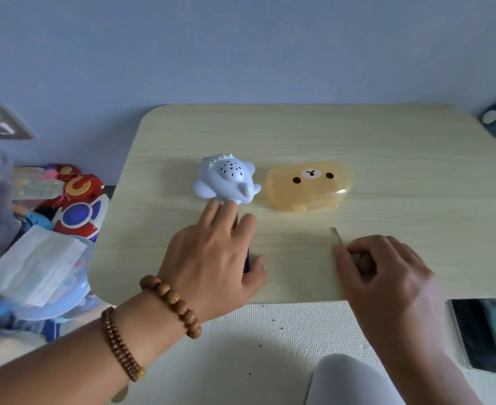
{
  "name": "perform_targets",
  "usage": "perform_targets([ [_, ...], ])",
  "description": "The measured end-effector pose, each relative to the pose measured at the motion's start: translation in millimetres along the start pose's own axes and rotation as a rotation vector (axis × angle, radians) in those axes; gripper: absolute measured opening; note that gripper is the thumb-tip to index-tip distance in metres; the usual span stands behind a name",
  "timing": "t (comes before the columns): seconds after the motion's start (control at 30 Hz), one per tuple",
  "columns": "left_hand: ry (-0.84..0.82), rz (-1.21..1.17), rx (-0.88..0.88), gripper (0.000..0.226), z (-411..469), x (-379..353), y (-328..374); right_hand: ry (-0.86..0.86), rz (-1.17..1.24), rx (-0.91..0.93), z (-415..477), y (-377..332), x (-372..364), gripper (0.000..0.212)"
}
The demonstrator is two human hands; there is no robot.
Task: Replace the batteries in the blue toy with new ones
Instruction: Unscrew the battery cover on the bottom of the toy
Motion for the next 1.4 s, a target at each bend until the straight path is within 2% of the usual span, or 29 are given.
perform_targets([
  [0.37,-0.004,0.020,0.014,0.017,-3,0,-1,0.043,-0.036,-0.014,0,-3,6,0.023],
  [0.6,0.022,-0.007,0.025,0.017,-5,3,-1,0.034,-0.044,-0.011,-1,-4,5,0.024],
  [0.87,0.060,-0.006,0.078,0.045,-10,13,-10,0.020,-0.040,-0.013,1,-5,7,0.025],
  [0.97,0.089,-0.149,0.095,0.056,-9,30,-29,0.009,-0.030,-0.006,1,-3,5,0.026],
  [1.07,-0.048,-0.385,-0.022,0.068,-15,29,-56,0.001,-0.018,-0.006,0,-3,4,0.025],
  [1.13,-0.171,-0.427,-0.057,0.087,-21,21,-67,0.003,-0.023,-0.016,-1,-2,4,0.025],
  [1.2,-0.204,-0.432,-0.083,0.097,-23,15,-67,0.018,-0.031,-0.025,-2,-2,3,0.025],
  [1.4,-0.192,-0.471,-0.228,0.084,-11,8,-43,0.061,-0.048,-0.025,-2,-4,5,0.022],
])
Point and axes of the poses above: each hand's wrist, its own z-axis towards the middle knuckle, its own x-axis out of the back of the hand, y = z × x, the point moved 6 cm from there along z, towards the middle knuckle, and after that the axes turned 11 degrees about x, right-handed, at the moved point
